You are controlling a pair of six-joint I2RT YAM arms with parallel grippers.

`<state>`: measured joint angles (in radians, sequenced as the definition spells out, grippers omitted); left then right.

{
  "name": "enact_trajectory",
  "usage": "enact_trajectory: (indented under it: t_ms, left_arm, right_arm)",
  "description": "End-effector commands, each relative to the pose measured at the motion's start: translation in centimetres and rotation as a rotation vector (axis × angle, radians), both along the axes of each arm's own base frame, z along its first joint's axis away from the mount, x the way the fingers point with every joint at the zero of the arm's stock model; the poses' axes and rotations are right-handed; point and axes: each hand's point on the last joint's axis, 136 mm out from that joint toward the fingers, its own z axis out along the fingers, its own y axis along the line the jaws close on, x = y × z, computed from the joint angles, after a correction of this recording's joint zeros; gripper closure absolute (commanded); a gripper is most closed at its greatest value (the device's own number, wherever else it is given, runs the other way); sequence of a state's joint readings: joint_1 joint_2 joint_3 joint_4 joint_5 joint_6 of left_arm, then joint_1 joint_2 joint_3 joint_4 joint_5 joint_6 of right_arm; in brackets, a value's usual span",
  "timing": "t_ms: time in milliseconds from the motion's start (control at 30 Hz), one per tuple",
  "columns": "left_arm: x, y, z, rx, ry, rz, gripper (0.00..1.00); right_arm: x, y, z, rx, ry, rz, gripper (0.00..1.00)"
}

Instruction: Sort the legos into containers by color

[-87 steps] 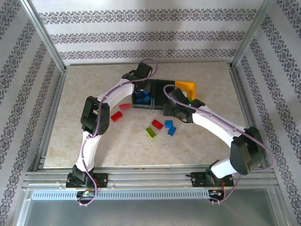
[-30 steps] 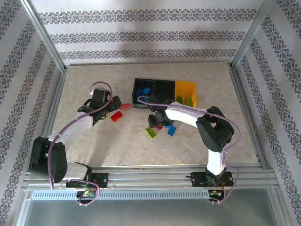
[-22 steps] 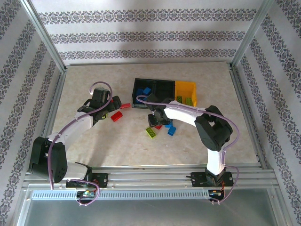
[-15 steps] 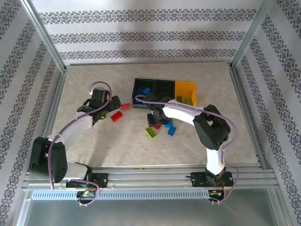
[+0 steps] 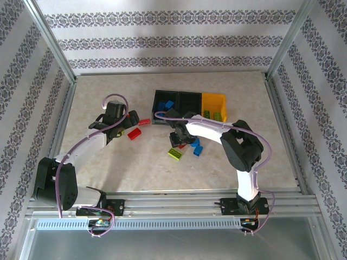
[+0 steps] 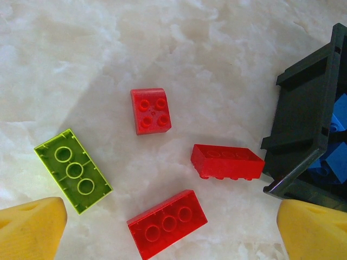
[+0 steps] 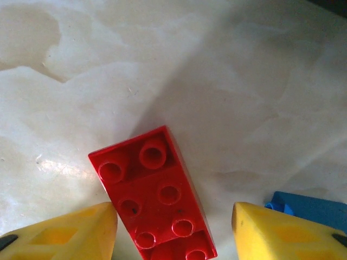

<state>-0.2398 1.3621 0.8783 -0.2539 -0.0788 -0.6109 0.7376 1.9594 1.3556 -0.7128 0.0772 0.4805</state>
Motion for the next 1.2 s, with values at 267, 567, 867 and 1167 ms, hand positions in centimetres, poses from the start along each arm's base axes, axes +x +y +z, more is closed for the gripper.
enact_trajectory:
  t_ms: [267,567,867,1167]
  left_arm:
    - [0.0,0.5,-0.1,-0.015,-0.004,0.019,0.0]
    - [-0.3,1.2,0.1,-0.007,-0.009,0.034,0.0]
    - [-0.5,1.5,0.4,-0.006,-0.016,0.041,0.0]
    - [-0.9,1.8,0.7,-0.008,-0.028,0.045,0.0]
  right_arm:
    - [1.0,1.2,-1.3,-0.008,0.018,0.019,0.5]
    - [0.9,1.5,-0.2,0.019,0.008,0.015,0.68]
    - [3.5,0.9,7.1,0.078,-0.175,-0.005,0.69]
    - [9.8,-3.2,13.2,0.108,-0.363,-0.13,0.67]
